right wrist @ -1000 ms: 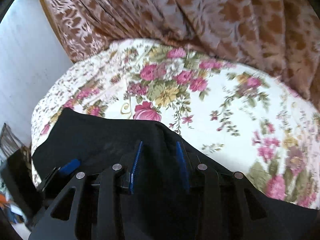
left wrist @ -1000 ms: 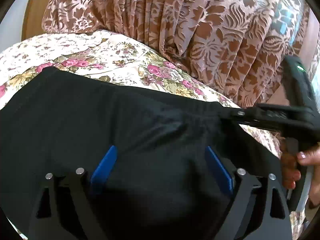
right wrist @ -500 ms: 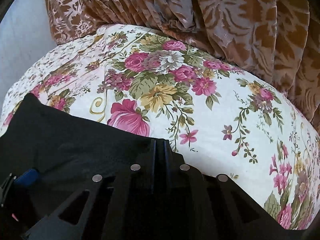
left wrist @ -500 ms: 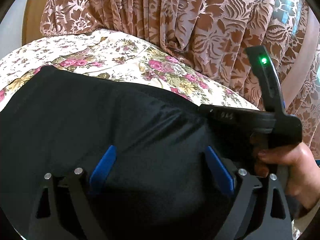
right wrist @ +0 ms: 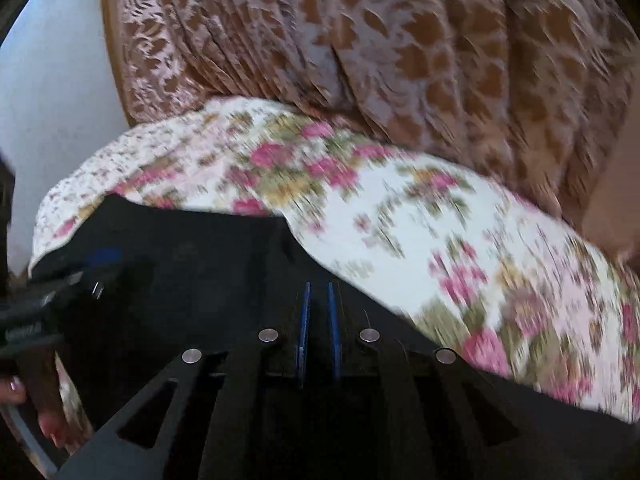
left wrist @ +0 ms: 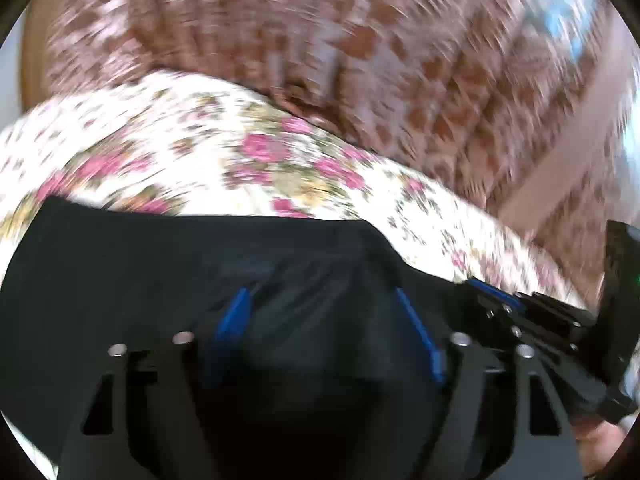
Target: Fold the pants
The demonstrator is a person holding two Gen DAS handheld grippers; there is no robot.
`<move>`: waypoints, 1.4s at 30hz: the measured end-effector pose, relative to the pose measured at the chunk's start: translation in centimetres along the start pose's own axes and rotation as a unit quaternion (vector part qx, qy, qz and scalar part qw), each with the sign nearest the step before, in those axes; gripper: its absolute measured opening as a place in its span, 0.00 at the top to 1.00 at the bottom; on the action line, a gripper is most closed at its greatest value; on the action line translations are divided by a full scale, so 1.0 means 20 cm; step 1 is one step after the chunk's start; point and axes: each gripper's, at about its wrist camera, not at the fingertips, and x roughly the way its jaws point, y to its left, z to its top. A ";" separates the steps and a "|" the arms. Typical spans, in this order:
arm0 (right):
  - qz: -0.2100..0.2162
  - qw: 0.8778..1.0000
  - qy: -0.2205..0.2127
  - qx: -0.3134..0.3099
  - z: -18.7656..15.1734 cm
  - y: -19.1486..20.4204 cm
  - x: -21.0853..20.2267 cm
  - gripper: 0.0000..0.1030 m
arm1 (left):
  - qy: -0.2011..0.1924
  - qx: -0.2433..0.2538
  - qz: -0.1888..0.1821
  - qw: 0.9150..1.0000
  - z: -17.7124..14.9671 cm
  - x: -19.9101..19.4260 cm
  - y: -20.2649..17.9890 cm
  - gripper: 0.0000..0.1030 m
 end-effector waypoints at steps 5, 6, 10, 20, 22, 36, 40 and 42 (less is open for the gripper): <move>-0.016 1.000 0.010 0.023 -0.10 -0.10 0.00 0.93 | 0.045 0.034 0.013 0.998 0.05 0.25 -0.11 0.66; -0.019 0.999 0.012 0.025 -0.11 -0.11 0.01 0.93 | 0.044 0.038 0.021 0.998 0.06 0.28 -0.12 0.66; -0.032 0.999 0.010 0.030 -0.12 -0.14 0.09 0.93 | 0.041 0.034 0.036 0.998 0.11 0.39 -0.09 0.66; -0.066 0.998 -0.014 0.012 -0.15 -0.10 0.15 0.95 | 0.030 0.030 0.036 0.998 0.08 0.46 -0.07 0.64; -0.063 0.998 -0.013 0.013 -0.15 -0.10 0.15 0.94 | 0.030 0.027 0.031 0.999 0.08 0.44 -0.06 0.64; -0.053 0.992 0.017 0.117 -0.38 -0.32 -0.31 0.92 | -0.046 0.022 0.086 0.995 -0.19 0.07 0.09 0.13; -0.087 0.979 0.009 0.184 -0.50 -0.53 -0.52 0.47 | -0.065 -0.047 0.046 0.996 -0.20 0.04 0.23 0.13; -0.115 0.969 0.006 0.217 -0.59 -0.65 -0.65 0.47 | -0.076 -0.051 0.036 0.995 -0.21 0.03 0.24 0.12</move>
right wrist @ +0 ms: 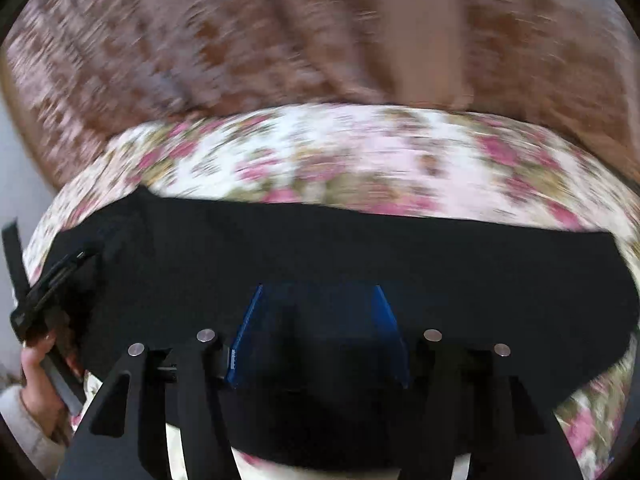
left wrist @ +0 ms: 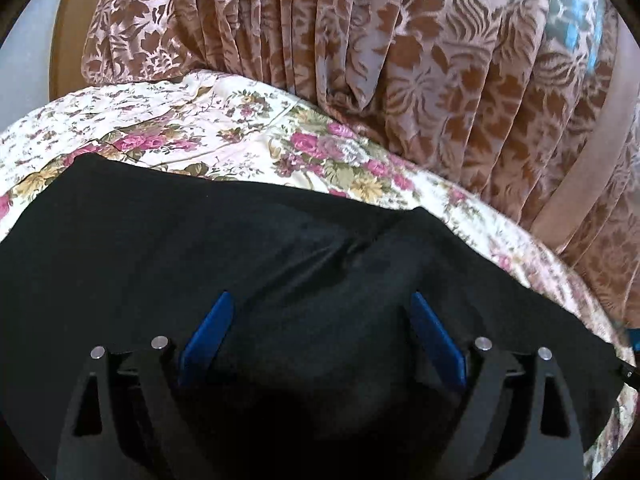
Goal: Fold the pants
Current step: 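Grasp the folded edge with the right tool and lift it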
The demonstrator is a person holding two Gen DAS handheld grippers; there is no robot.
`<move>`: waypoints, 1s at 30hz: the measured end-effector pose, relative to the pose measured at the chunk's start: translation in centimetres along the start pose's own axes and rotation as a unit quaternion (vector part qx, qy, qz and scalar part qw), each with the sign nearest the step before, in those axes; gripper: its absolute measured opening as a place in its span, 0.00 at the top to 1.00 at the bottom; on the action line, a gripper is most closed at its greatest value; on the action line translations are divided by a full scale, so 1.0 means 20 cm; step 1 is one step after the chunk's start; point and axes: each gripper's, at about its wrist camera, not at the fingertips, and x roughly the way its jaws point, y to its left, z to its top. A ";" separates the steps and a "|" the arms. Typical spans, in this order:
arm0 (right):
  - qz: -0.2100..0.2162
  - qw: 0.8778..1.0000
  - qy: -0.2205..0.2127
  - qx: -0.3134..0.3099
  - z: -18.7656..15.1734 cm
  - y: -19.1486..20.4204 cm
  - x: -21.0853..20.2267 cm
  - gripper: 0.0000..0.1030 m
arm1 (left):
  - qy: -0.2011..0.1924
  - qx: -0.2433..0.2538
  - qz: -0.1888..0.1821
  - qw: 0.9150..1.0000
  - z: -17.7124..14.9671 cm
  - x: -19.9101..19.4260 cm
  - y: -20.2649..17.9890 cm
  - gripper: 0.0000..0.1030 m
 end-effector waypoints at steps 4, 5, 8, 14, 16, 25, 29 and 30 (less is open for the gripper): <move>-0.032 0.993 0.025 0.107 -0.05 -0.34 -0.11 0.47 | -0.005 -0.001 -0.002 1.000 -0.01 0.00 -0.01 0.11; -0.040 0.990 0.033 0.133 -0.06 -0.41 -0.12 0.47 | -0.005 -0.001 -0.002 1.000 -0.02 0.00 -0.01 0.11; -0.067 0.969 0.054 0.233 -0.14 -0.67 -0.15 0.47 | -0.005 -0.001 -0.003 1.000 -0.02 0.01 0.00 0.11; -0.116 0.941 0.068 0.309 -0.23 -0.91 -0.13 0.47 | -0.004 -0.002 -0.003 1.000 -0.02 0.01 0.00 0.11; -0.120 0.936 0.071 0.324 -0.25 -0.96 -0.10 0.47 | -0.004 -0.002 -0.004 1.000 -0.02 0.01 0.00 0.11; -0.103 0.916 0.027 0.387 -0.24 -1.12 -0.02 0.40 | -0.003 -0.003 -0.004 1.000 -0.02 0.01 0.00 0.11; -0.133 0.929 0.019 0.343 -0.17 -1.08 0.01 0.58 | -0.001 -0.003 -0.004 1.000 -0.02 0.01 0.00 0.11; -0.145 0.936 0.016 0.320 -0.15 -1.05 0.01 0.64 | -0.002 -0.003 -0.004 1.000 -0.02 0.01 0.00 0.10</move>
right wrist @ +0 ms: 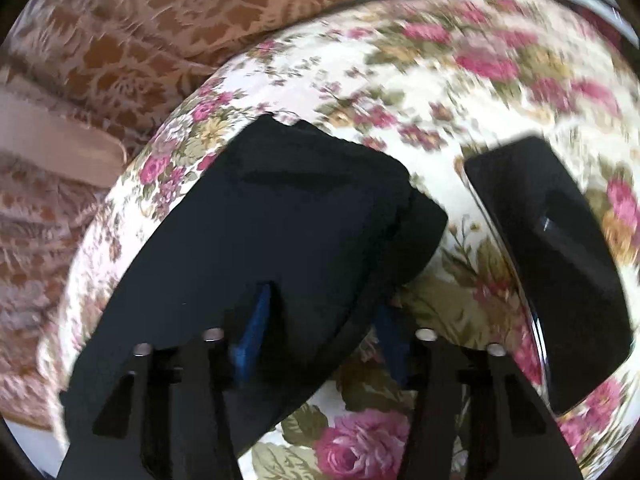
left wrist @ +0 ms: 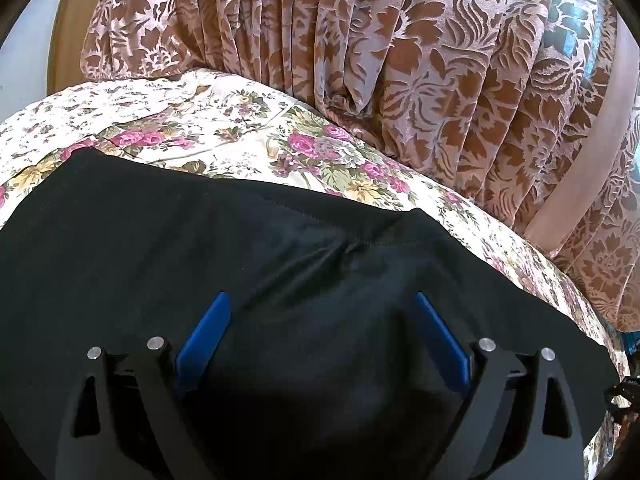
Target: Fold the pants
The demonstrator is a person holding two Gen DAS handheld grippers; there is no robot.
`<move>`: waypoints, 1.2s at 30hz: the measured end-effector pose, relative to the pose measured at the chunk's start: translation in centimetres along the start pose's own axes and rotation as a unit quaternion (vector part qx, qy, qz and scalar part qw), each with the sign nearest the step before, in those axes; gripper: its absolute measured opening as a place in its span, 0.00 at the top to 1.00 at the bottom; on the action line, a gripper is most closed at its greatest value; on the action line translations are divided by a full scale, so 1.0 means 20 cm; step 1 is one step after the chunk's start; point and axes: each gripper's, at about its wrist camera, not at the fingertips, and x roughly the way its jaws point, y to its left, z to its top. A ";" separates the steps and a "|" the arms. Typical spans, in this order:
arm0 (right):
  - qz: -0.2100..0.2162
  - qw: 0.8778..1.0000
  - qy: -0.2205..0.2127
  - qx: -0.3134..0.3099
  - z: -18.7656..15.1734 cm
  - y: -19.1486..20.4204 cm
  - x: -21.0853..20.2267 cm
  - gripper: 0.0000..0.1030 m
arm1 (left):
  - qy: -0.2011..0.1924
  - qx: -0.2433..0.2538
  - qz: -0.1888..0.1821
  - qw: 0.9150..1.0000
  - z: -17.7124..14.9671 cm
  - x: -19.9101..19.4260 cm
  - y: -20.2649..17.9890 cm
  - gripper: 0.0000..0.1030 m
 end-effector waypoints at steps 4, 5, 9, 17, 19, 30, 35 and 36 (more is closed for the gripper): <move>-0.035 0.996 -0.035 -0.078 -0.02 0.12 -0.06 0.74 | 0.000 0.000 0.000 1.000 0.00 0.00 0.00 0.10; -0.040 0.994 -0.041 -0.091 -0.03 0.14 -0.07 0.75 | 0.000 0.000 0.000 1.000 0.00 0.00 0.00 0.10; -0.048 0.989 -0.059 -0.124 -0.03 0.19 -0.12 0.79 | 0.000 0.000 0.000 1.000 0.00 0.00 0.00 0.10; -0.053 0.973 -0.105 -0.197 -0.08 0.35 -0.25 0.83 | 0.000 0.000 0.000 1.000 0.00 0.00 0.00 0.10; -0.050 0.967 -0.120 -0.219 -0.11 0.40 -0.29 0.85 | 0.000 0.000 -0.001 1.000 -0.01 0.00 0.00 0.10; 0.012 0.924 -0.200 -0.327 -0.30 0.77 -0.59 0.87 | 0.000 -0.001 -0.001 1.000 0.00 0.00 0.00 0.10; 0.050 0.914 -0.207 -0.346 -0.38 0.87 -0.65 0.87 | 0.000 -0.001 -0.001 1.000 0.00 0.00 0.01 0.10; 0.057 0.911 -0.208 -0.351 -0.40 0.89 -0.66 0.87 | 0.000 -0.001 -0.001 1.000 0.00 0.00 0.00 0.10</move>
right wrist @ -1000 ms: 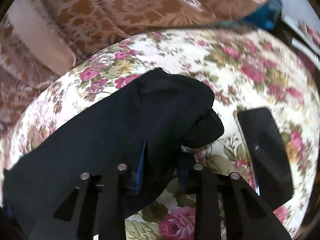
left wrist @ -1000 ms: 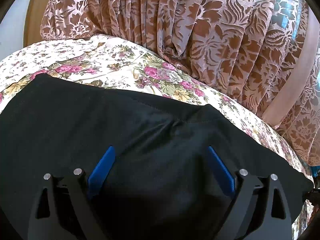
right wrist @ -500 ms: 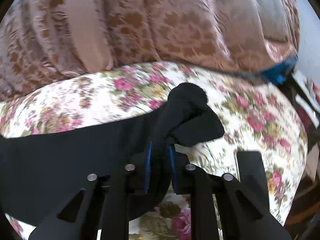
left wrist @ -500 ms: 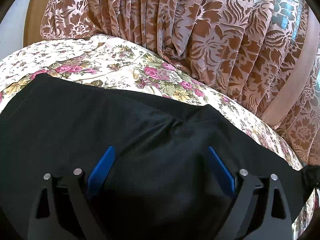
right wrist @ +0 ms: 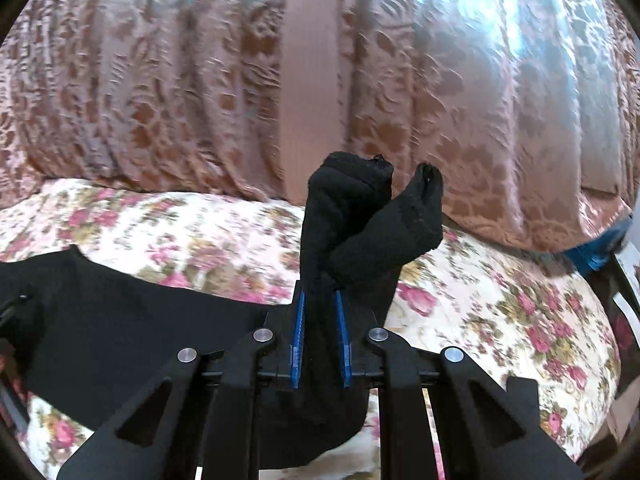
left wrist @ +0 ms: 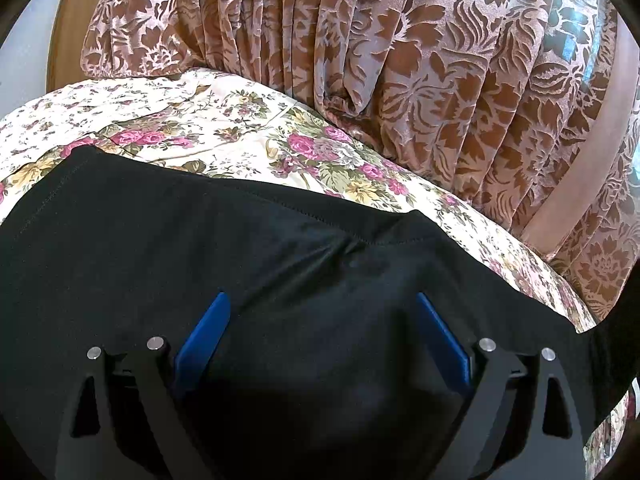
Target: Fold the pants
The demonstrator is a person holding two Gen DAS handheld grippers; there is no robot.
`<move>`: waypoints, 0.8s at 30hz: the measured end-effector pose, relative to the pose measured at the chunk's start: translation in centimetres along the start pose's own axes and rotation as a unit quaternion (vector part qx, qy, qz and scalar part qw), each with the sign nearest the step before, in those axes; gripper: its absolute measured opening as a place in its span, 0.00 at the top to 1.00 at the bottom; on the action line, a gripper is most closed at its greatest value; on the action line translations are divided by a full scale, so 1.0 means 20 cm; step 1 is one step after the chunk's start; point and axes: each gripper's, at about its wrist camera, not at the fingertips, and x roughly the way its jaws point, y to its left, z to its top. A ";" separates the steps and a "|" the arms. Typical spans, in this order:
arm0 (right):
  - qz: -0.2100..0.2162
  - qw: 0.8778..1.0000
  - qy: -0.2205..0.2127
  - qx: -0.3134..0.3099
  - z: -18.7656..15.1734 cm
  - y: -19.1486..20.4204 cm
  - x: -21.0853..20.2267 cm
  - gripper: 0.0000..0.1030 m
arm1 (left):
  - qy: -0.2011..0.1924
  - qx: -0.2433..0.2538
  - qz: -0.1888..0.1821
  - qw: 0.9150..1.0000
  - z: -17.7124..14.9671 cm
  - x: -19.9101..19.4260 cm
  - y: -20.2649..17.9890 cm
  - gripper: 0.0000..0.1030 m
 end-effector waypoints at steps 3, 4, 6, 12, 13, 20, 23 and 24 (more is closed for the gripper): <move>0.023 0.999 -0.014 -0.023 0.00 0.11 -0.03 0.87 | 0.001 0.000 0.001 1.000 0.00 0.00 0.00 0.10; 0.035 0.999 -0.017 -0.029 0.00 0.15 -0.04 0.87 | 0.002 0.000 0.002 1.000 0.00 0.00 0.00 0.10; 0.052 0.998 -0.020 -0.040 -0.01 0.21 -0.05 0.87 | 0.006 -0.002 0.006 1.000 0.00 0.00 -0.01 0.10; 0.113 0.990 -0.026 -0.084 -0.08 0.45 -0.05 0.87 | 0.015 -0.017 0.001 1.000 -0.01 -0.05 -0.01 0.09; 0.123 0.988 -0.024 -0.090 -0.09 0.49 -0.04 0.87 | 0.015 -0.019 -0.001 1.000 -0.01 -0.07 0.00 0.09; 0.180 0.975 0.006 -0.131 -0.24 0.71 0.02 0.87 | 0.017 -0.020 -0.042 0.999 -0.06 -0.18 -0.05 0.08; 0.190 0.969 0.026 -0.155 -0.31 0.78 0.06 0.87 | 0.029 -0.009 -0.063 0.998 -0.07 -0.19 -0.10 0.08; 0.191 0.968 0.032 -0.160 -0.33 0.79 0.07 0.87 | 0.031 -0.005 -0.070 0.997 -0.08 -0.20 -0.12 0.08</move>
